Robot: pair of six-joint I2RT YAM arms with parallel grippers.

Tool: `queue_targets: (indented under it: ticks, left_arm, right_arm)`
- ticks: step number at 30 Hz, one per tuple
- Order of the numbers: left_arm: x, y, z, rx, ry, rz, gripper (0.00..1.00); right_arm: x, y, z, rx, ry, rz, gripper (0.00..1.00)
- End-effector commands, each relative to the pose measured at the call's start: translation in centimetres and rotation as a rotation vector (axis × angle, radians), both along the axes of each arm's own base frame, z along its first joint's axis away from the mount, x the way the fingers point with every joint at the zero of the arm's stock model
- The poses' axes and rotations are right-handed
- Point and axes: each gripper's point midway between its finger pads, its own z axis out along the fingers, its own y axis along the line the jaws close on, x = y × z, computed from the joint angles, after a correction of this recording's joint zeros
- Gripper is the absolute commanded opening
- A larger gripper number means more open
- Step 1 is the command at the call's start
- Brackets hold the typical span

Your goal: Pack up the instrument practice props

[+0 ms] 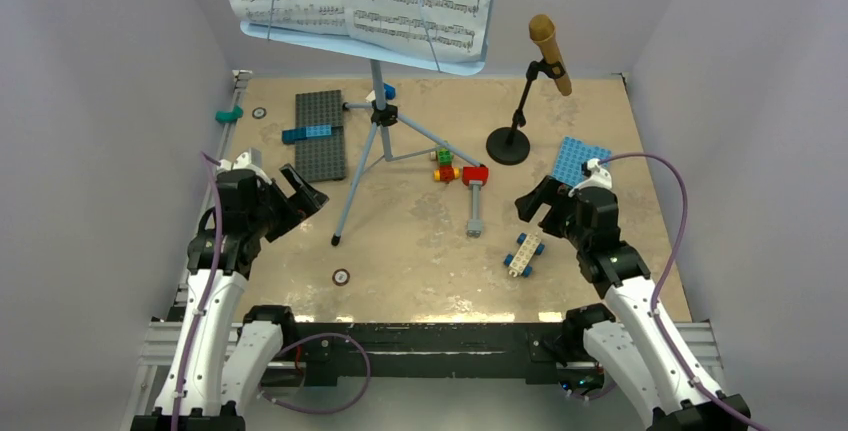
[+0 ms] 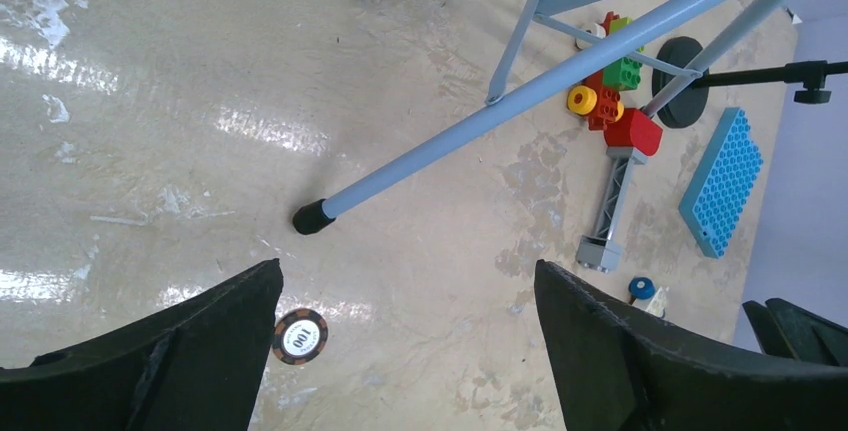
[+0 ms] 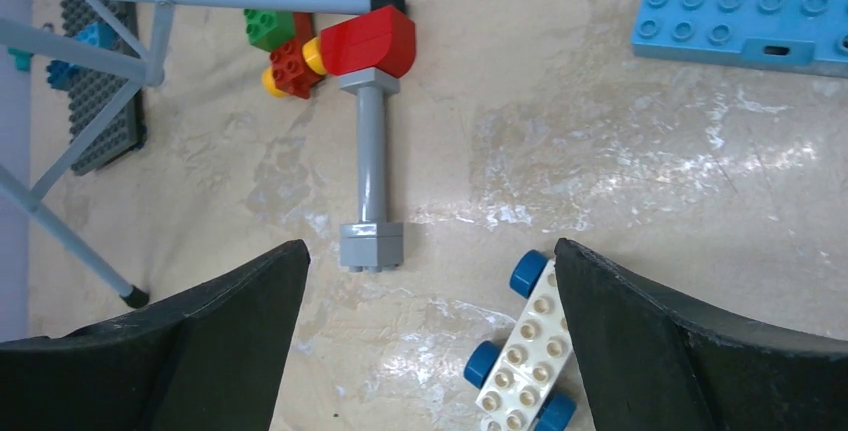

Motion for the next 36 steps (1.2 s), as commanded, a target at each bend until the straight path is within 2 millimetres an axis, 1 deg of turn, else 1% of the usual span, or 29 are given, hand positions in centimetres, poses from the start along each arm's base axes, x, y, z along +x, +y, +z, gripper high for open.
queue_targets:
  ticks: [1,6,8,11,13,15,18,21,23,25,26,30,31,36]
  left_arm:
    - [0.3,0.1,1.8,0.028,-0.087,-0.021,1.00]
    - [-0.1,-0.1,2.1,0.024,-0.118,-0.035,1.00]
    - [-0.2,-0.2,2.3,0.021,-0.125,-0.045,1.00]
    - [-0.2,-0.6,2.4,0.014,-0.137,-0.071,1.00]
    - [0.0,-1.1,2.4,0.001,-0.146,-0.091,1.00]
    - [0.2,-1.5,2.6,-0.015,-0.151,-0.111,1.00]
    - [0.2,-2.2,2.7,-0.036,-0.162,-0.146,1.00]
    - [0.1,-2.4,2.8,-0.046,-0.172,-0.154,1.00]
    - [0.0,-2.4,2.9,-0.044,-0.181,-0.150,1.00]
    - [-0.3,-2.3,3.1,-0.041,-0.193,-0.148,1.00]
    - [-0.3,-2.3,3.2,-0.040,-0.200,-0.147,0.99]
    - [-0.3,-2.4,3.2,-0.042,-0.204,-0.150,0.99]
    - [-0.3,-2.4,3.2,-0.043,-0.200,-0.151,0.99]
    - [-0.2,-2.2,3.2,-0.032,-0.205,-0.133,0.96]
  right_arm:
    - [1.0,1.4,2.5,0.058,-0.091,0.051,0.99]
    - [1.5,0.2,2.9,0.054,-0.105,-0.028,0.99]
    - [1.9,0.1,3.8,0.043,-0.176,-0.023,0.96]
    - [2.4,0.3,6.9,0.001,-0.303,0.028,0.95]
    - [2.9,-0.1,8.8,-0.044,-0.371,0.027,0.94]
    - [4.0,-0.6,10.8,-0.064,-0.446,-0.008,0.94]
    - [6.0,-0.9,13.5,-0.100,-0.501,-0.033,0.99]
    - [8.4,-1.0,15.1,-0.149,-0.521,-0.058,0.99]
    - [9.9,-1.1,15.8,-0.179,-0.554,-0.073,0.98]
    - [11.4,-1.0,15.9,-0.196,-0.567,-0.086,0.97]
    - [12.4,-0.7,15.3,-0.207,-0.555,-0.082,0.97]
    - [15.2,-0.1,14.1,-0.247,-0.533,-0.085,0.94]
    - [15.9,-0.1,14.3,-0.256,-0.543,-0.099,0.93]
    - [18.3,-0.5,14.1,-0.301,-0.575,-0.160,0.87]
